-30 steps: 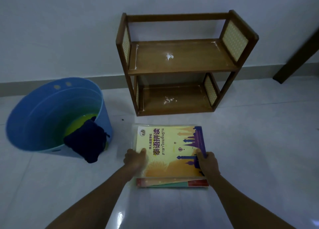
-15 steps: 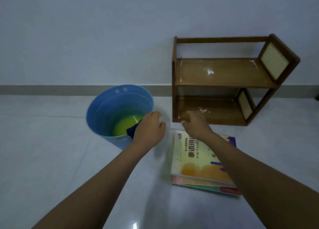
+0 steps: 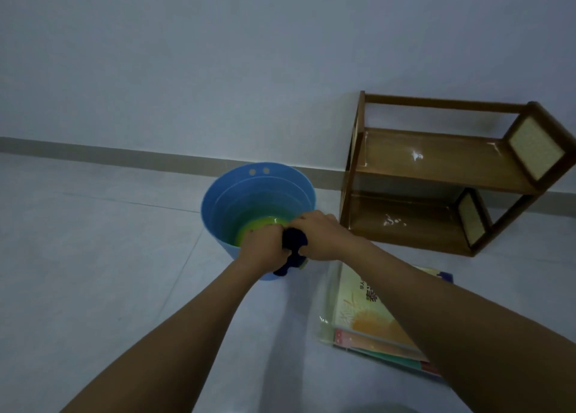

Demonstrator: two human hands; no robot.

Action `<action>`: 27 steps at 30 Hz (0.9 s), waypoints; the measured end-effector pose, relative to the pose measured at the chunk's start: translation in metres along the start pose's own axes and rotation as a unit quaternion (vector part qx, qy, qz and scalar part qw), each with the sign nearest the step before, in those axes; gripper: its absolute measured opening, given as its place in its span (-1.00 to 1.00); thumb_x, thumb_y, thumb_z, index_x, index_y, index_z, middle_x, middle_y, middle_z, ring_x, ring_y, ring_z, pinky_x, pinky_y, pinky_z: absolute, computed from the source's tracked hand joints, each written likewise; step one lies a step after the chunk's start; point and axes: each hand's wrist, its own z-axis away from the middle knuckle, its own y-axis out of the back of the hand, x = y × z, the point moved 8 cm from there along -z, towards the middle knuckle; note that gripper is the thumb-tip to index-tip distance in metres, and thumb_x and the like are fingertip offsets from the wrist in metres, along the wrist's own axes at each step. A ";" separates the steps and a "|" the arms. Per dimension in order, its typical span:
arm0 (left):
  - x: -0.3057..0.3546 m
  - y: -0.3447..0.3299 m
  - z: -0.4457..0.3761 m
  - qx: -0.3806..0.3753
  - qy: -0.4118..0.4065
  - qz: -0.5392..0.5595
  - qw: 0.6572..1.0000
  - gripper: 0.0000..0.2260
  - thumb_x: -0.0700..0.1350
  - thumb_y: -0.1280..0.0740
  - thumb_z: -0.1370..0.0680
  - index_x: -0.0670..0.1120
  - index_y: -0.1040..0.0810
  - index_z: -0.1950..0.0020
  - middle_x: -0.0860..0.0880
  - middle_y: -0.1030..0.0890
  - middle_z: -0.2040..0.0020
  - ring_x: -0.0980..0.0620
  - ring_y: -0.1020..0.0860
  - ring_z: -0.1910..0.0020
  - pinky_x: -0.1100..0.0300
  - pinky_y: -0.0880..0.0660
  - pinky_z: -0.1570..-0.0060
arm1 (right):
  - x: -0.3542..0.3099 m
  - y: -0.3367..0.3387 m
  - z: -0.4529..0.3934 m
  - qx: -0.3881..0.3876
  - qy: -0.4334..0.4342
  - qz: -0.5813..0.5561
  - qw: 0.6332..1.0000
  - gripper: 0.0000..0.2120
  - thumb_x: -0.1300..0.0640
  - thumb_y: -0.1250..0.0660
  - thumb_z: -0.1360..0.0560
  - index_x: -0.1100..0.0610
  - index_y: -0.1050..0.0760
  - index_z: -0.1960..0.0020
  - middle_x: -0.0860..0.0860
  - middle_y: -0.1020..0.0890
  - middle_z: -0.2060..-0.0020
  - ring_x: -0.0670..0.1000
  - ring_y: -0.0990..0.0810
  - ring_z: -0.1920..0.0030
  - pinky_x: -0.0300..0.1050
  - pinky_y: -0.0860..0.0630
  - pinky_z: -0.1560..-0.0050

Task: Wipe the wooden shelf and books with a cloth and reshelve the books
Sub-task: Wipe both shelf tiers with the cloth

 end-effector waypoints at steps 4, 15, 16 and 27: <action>0.002 0.038 -0.003 -0.030 -0.028 0.154 0.987 -0.95 -0.14 -0.37 -0.45 -0.07 -0.54 0.12 -0.01 -0.61 0.18 -0.02 -0.57 0.15 0.15 -0.47 0.17 | 0.019 0.027 0.007 0.012 -0.025 -0.151 0.988 -0.45 0.00 -0.52 -0.28 -0.06 -0.46 -0.24 -0.03 -0.53 -0.15 0.02 -0.45 -0.19 0.10 -0.42 -0.20; 0.102 0.119 -0.076 0.081 -0.066 0.411 0.906 -0.62 -0.11 -0.42 -0.51 -0.03 -0.50 -0.31 -0.08 -0.55 -0.21 -0.08 -0.54 -0.18 0.15 -0.55 -0.07 | 0.095 0.099 0.047 0.016 -0.146 -0.691 0.708 -0.58 0.25 -0.43 -0.44 0.10 -0.46 -0.27 0.16 -0.64 -0.13 0.20 -0.63 -0.11 0.23 -0.57 -0.08; 0.120 0.126 -0.092 0.105 -0.079 0.339 0.932 -0.56 -0.02 -0.41 -0.51 0.00 -0.44 -0.37 -0.09 -0.50 -0.28 -0.08 -0.49 -0.24 0.09 -0.50 -0.15 | 0.114 0.111 0.051 0.045 -0.162 -0.683 0.711 -0.60 0.24 -0.43 -0.45 0.10 -0.46 -0.26 0.16 -0.64 -0.12 0.20 -0.64 -0.09 0.25 -0.56 -0.09; 0.196 0.114 -0.224 0.072 -0.074 0.078 0.992 -0.30 0.08 -0.21 -0.55 -0.08 0.06 -0.57 -0.13 -0.14 -0.55 -0.13 -0.17 -0.50 -0.16 -0.22 -0.42 | 0.309 0.194 0.117 0.328 -0.436 -0.175 0.820 -0.69 0.25 -0.29 -0.48 0.19 -0.39 -0.21 0.15 -0.57 -0.02 0.05 -0.53 0.18 -0.15 -0.46 0.39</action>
